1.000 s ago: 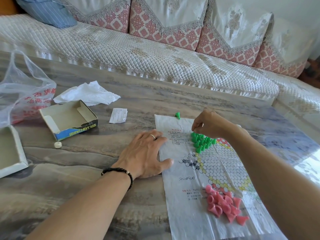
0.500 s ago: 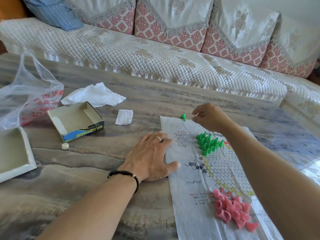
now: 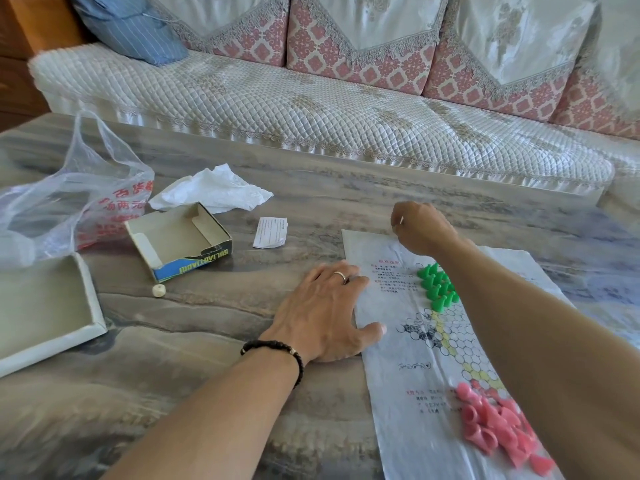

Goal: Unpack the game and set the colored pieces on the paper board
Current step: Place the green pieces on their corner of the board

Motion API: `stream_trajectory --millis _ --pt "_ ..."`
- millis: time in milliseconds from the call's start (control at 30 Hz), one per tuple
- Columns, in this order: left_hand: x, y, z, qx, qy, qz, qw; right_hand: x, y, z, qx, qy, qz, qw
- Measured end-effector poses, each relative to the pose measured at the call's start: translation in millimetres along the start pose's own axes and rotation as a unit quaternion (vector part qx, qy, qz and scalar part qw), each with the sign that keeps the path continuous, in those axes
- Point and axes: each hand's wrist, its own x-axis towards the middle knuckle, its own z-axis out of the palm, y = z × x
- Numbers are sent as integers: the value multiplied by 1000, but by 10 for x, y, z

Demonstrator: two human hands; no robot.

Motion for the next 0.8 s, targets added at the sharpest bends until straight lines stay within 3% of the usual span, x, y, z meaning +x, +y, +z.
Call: stream_trajectory --millis 167,367,800 --pt "19 -4 18 2 -7 0 1000 -107 121 -248 57 4 -10 998" --pt "11 -1 7 3 -3 1 1000 -253 247 -395 38 -51 -36 997" --pt "19 -32 34 4 1 -3 1000 -395 249 -449 3 -96 -49 994"
